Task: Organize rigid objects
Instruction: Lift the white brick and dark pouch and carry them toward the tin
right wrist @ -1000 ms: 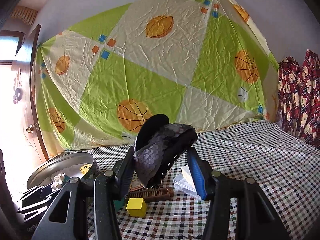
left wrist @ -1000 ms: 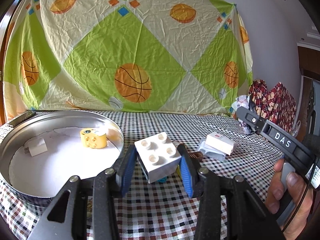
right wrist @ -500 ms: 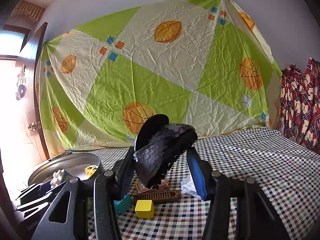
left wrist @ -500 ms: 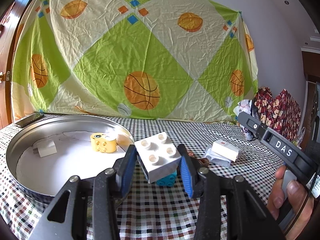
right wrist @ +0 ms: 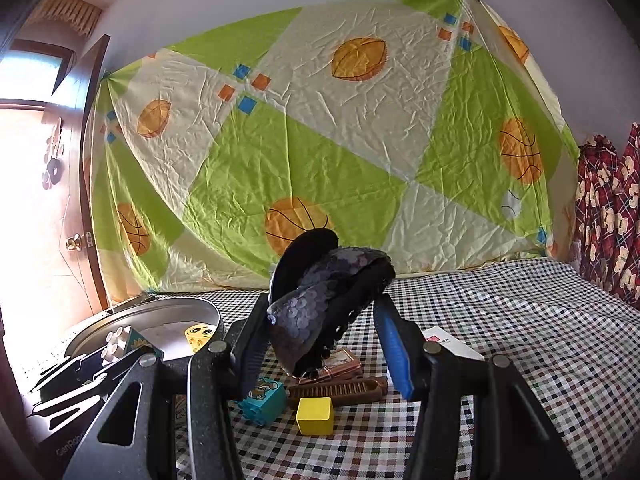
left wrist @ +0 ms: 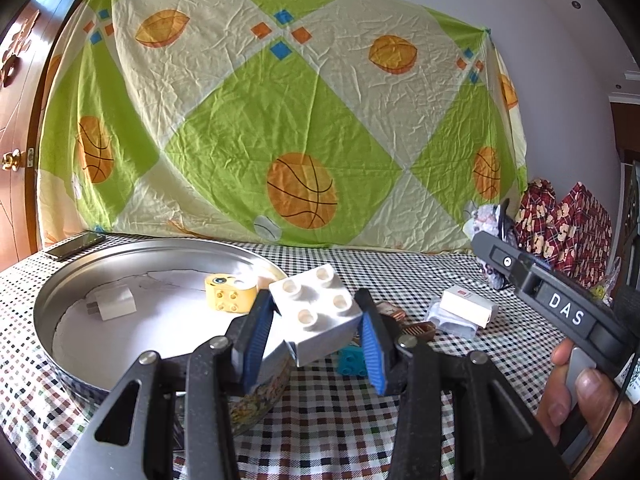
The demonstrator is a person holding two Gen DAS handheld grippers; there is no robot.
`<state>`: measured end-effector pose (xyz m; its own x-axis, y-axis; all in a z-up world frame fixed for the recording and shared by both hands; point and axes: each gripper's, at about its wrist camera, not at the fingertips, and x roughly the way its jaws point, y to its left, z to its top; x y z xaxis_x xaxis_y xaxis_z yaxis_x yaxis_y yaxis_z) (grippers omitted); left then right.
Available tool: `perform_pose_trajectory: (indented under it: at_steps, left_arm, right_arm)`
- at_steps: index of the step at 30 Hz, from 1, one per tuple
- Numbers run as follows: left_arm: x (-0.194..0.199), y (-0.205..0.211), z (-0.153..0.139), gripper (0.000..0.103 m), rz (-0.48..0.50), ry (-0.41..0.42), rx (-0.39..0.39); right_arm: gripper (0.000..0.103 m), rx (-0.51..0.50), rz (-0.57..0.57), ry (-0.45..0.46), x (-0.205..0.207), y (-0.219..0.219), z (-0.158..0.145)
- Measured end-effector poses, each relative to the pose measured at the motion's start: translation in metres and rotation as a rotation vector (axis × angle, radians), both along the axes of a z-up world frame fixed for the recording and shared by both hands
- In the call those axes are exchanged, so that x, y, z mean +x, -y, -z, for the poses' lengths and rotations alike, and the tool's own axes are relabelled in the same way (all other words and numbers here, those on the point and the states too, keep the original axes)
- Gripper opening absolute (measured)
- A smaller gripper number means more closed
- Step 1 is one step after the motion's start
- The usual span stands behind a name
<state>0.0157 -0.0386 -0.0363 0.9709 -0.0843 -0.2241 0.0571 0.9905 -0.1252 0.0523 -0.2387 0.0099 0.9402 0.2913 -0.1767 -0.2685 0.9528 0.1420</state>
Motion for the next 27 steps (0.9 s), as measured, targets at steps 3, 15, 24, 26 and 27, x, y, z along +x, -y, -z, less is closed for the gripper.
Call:
perform_pose_trajectory:
  at_steps: [3,15,24,26,27]
  left_arm:
    - [-0.002,-0.001,0.000,0.041,-0.010,0.008,0.006]
    - [-0.004,-0.011,-0.001,0.041,-0.037,0.016,0.003]
    - [-0.006,-0.020,-0.001,0.041,-0.058,0.026,0.004]
    - [-0.006,-0.023,-0.001,0.041,-0.063,0.025,0.001]
    - [-0.006,-0.025,-0.001,0.041,-0.065,0.025,-0.002]
  right_arm:
    - [0.054,-0.004,-0.009,0.003,-0.001,-0.004,0.000]
    - [0.054,-0.020,-0.045,0.007,-0.003,-0.020,0.000]
    - [0.054,-0.033,-0.068,0.011,-0.005,-0.032,-0.001]
    - [0.054,-0.040,-0.074,0.011,-0.005,-0.035,0.000]
    - [0.054,-0.041,-0.076,0.012,-0.005,-0.036,-0.001]
